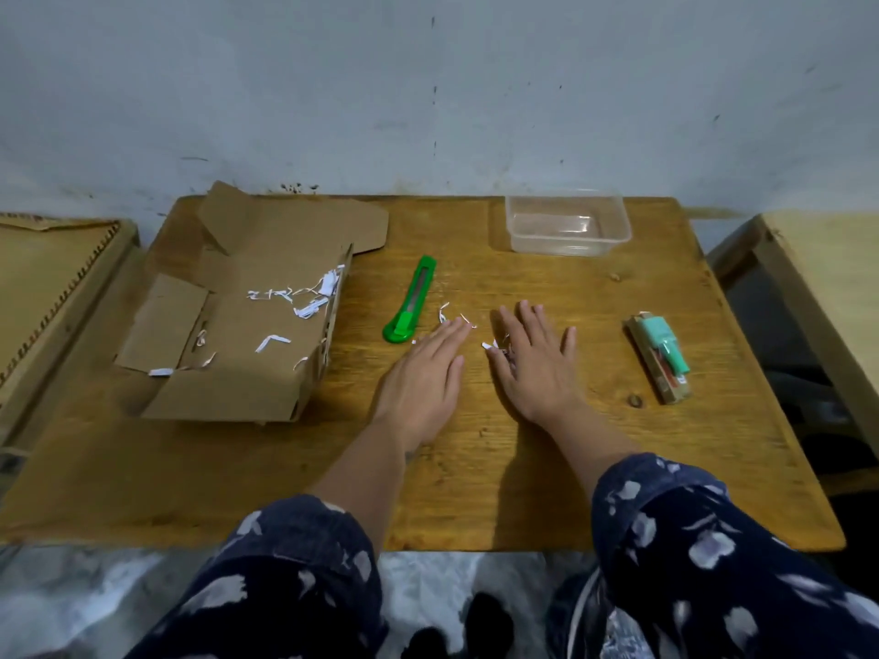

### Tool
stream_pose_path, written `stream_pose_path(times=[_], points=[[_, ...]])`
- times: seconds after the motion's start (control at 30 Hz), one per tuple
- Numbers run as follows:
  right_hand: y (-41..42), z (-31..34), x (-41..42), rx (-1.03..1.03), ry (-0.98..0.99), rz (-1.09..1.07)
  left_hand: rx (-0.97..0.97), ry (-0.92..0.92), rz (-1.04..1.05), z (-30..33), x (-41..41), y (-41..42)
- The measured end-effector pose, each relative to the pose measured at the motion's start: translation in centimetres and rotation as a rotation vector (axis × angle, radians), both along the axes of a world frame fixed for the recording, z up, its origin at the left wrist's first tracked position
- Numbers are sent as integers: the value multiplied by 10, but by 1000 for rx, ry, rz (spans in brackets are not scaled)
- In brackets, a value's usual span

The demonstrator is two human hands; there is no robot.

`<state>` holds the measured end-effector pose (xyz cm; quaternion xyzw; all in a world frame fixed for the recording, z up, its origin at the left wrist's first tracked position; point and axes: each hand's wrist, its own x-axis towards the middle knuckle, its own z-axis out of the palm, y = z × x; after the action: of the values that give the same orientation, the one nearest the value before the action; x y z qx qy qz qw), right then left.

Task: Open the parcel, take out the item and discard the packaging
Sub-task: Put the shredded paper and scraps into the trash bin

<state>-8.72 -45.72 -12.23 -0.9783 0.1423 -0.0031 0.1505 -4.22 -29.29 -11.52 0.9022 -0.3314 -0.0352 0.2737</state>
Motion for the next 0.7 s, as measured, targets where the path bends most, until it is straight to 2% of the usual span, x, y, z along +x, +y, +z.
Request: stream_pose_path(times=[0.17,0.33,0.6,0.7], points=[[4,-1,8,141,-134,173,149,-39,-11,-2,26,-4],[2,-5,-6,232,-259,207,220,-80,-58,-2,29,-8],[19,-3,-31,239,-213,201,-15,76,-33,-1,-16,7],[26,0,-21,236,-173,177,-62,68,-12,5,-20,20]])
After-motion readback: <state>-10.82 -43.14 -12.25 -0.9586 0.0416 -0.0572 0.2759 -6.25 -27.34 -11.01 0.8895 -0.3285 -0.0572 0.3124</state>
